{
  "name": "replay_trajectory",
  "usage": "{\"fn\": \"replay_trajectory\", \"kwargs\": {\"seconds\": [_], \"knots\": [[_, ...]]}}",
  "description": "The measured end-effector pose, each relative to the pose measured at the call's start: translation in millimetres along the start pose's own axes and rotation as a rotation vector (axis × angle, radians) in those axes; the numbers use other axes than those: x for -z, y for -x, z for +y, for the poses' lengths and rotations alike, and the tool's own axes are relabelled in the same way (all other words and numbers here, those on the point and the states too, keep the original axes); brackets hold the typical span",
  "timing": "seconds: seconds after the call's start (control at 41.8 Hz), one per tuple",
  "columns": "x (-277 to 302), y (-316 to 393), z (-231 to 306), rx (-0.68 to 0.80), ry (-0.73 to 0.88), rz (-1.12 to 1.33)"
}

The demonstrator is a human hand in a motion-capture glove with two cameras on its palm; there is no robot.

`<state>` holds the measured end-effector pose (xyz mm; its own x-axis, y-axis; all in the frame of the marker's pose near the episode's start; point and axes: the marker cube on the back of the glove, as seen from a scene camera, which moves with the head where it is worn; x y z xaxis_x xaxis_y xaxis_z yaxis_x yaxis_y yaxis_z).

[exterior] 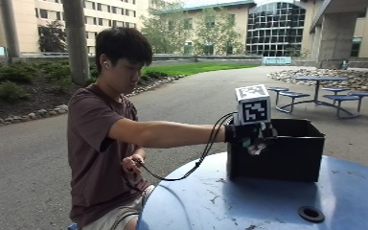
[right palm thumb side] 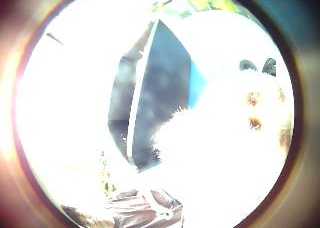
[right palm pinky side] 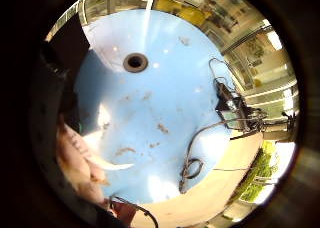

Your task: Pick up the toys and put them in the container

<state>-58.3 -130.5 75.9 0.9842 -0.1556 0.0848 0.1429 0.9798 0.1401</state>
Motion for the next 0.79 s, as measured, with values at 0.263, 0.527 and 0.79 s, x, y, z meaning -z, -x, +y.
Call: {"fn": "replay_trajectory", "kwargs": {"seconds": [0.263, 0.527, 0.79], "knots": [[61, 83, -20, 0.074, -0.072, 0.062], [63, 174, -35, 0.203, -0.068, 0.083], [37, 248, -50, 0.3, -0.029, 0.101]]}}
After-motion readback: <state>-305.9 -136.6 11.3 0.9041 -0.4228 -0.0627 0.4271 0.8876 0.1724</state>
